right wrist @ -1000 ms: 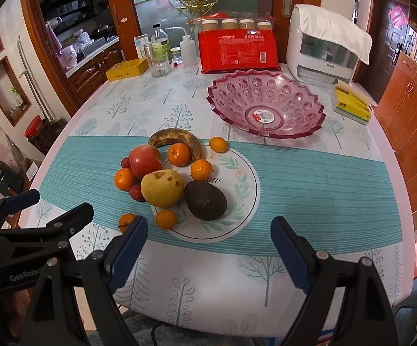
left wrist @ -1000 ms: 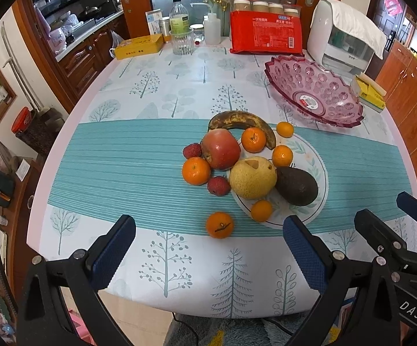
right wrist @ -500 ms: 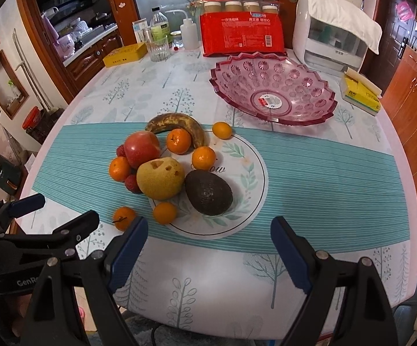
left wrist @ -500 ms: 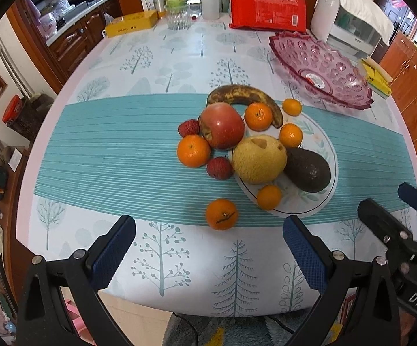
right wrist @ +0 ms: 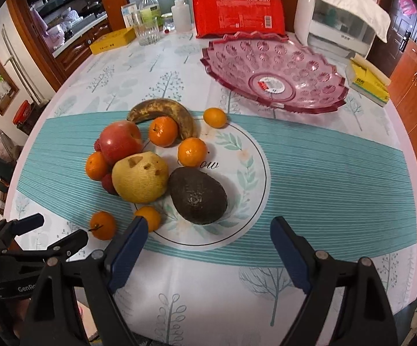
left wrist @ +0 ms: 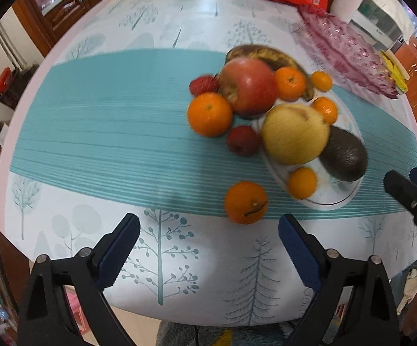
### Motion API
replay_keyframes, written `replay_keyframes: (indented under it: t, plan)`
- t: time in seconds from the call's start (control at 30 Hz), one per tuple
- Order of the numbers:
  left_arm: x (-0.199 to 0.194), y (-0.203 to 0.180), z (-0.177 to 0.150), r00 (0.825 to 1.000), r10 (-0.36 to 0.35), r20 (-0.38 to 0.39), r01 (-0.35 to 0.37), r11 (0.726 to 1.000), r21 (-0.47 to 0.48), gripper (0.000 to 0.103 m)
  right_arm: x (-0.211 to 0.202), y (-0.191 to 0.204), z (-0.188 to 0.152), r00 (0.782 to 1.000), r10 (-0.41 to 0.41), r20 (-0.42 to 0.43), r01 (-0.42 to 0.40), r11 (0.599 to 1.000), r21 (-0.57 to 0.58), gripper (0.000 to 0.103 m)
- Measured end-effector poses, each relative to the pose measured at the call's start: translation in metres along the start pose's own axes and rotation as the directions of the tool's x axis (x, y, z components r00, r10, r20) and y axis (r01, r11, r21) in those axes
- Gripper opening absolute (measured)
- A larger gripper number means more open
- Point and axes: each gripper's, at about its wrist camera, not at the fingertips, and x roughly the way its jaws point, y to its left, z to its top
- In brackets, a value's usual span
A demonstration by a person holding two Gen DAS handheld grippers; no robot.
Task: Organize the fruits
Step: 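Lower the left tool toward the yellow pear while the right tool approaches the dark avocado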
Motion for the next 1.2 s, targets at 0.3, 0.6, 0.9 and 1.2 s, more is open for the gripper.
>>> replay_keyframes:
  t: [0.3,0.6,0.9,1.2]
  plan:
    - [0.028,0.004,-0.001,0.997,-0.065,-0.049,0.064,0.998,-0.012,0.088,0.029,0.001,0.005,0.998,0.026,-0.05,-0.027,1.0,-0.011,0.08]
    - [0.038,-0.01,0.004,0.993,-0.085,-0.08,0.087,0.996,0.026,0.083,0.051,0.002,0.013,0.996,0.053,-0.075,-0.054,0.998,-0.023,0.077]
    - [0.03,-0.024,0.027,0.997,-0.07,-0.017,0.071,0.995,0.068,0.082,0.071,0.002,0.012,0.992,0.055,-0.11,-0.061,0.997,-0.053,0.07]
    - [0.023,-0.038,0.053,0.992,-0.123,0.004,0.122,0.99,0.074,0.082,0.075,-0.001,0.012,0.988,0.123,-0.095,-0.129,0.99,-0.062,0.06]
